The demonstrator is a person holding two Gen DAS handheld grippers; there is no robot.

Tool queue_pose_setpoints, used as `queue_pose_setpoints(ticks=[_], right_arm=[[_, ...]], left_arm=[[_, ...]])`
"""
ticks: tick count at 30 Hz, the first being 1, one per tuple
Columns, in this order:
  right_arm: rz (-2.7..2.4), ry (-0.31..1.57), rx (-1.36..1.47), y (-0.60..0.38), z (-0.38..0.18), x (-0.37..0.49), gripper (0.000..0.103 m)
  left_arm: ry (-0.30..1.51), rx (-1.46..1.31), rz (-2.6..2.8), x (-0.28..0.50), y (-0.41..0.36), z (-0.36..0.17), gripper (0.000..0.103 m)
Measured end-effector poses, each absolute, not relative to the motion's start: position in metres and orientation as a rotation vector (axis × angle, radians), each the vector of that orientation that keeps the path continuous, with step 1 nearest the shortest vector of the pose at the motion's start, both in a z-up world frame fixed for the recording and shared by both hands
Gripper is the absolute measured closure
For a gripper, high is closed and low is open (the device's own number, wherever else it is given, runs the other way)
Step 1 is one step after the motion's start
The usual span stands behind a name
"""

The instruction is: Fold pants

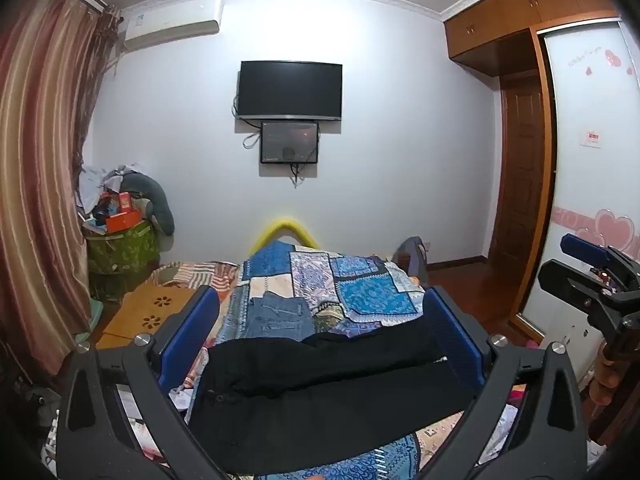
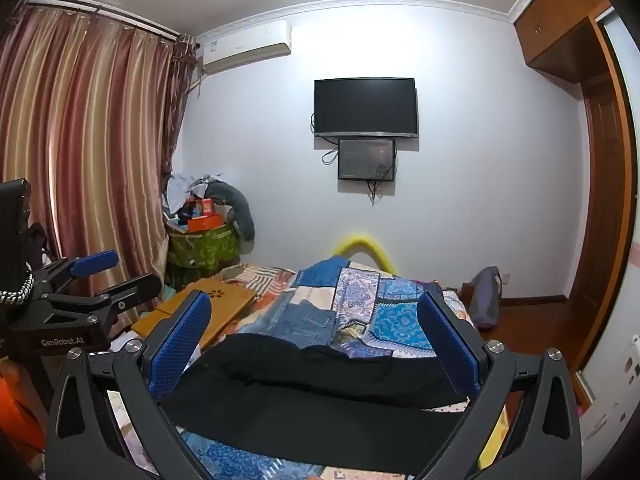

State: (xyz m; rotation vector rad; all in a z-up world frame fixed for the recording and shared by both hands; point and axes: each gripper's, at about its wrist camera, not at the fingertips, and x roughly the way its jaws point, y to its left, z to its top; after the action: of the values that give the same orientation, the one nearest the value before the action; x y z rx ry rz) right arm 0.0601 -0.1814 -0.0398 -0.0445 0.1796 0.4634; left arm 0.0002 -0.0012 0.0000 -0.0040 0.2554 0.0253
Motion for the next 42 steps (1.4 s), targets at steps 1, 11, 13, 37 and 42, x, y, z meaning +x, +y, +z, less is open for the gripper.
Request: queue_pose_setpoints(ticks=[1, 11, 13, 37, 42], right_arm=[[0.463, 0.184, -0.041, -0.182, -0.040, 0.060, 0.000], [0.464, 0.179, -0.029, -0.183, -0.039, 0.058, 0.000], [0.463, 0.179, -0.030, -0.181, -0.041, 0.061, 0.000], [0.456, 0.170, -0.020, -0.187, -0.039, 0.059, 0.000], [0.455, 0.169, -0.019, -0.187, -0.039, 0.058, 0.000]], left_arm=[[0.257, -0.001, 0.028, 0.001, -0.002, 0.000, 0.000], [0.254, -0.035, 0.003, 0.007, 0.002, -0.001, 0.000], [0.247, -0.034, 0.000, 0.003, 0.000, -0.001, 0.000], [0.241, -0.022, -0.013, -0.003, 0.001, -0.003, 0.000], [0.238, -0.016, -0.013, -0.003, -0.001, -0.001, 0.000]])
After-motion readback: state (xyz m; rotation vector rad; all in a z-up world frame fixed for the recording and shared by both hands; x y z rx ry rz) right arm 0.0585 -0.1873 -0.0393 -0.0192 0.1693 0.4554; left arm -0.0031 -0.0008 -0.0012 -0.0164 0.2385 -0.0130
